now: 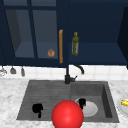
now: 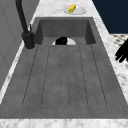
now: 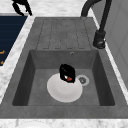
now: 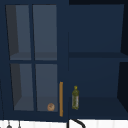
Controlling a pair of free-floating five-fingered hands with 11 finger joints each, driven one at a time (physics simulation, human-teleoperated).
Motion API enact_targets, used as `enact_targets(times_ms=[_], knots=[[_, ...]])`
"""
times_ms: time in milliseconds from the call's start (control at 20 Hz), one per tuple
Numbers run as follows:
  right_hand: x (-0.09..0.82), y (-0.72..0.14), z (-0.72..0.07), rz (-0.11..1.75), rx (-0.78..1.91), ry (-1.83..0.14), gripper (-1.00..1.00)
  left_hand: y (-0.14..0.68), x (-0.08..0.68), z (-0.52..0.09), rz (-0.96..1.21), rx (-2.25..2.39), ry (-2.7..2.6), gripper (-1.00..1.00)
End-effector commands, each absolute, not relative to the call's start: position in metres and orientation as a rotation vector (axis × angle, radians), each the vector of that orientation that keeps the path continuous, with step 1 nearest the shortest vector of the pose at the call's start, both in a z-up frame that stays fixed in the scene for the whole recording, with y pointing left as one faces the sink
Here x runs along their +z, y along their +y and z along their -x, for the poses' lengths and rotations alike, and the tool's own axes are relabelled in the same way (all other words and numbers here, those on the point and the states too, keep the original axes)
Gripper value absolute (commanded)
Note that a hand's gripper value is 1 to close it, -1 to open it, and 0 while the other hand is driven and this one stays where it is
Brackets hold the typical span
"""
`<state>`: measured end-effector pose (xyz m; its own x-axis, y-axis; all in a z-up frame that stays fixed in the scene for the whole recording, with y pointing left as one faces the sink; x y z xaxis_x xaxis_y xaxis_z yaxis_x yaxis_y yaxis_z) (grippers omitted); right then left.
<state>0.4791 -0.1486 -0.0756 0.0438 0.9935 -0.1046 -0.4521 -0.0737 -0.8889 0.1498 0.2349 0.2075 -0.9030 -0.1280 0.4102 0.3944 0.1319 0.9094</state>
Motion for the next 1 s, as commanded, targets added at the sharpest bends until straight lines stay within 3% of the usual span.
enact_targets(times_ms=[0, 250, 950], knots=[[-0.088, -0.141, -0.478, 0.980, 1.407, -0.748, 1.00, 0.235, 0.207, -0.150, 0.257, -1.823, -2.027, 0.00], [-0.072, -0.146, -0.479, 1.058, 1.348, -0.815, 1.00, 0.235, 0.207, -0.150, 0.257, -1.823, -2.027, 0.00], [0.022, -0.213, -0.443, 0.953, 1.328, -0.896, 1.00, 0.235, 0.207, -0.150, 0.257, -1.823, -2.027, 0.00]])
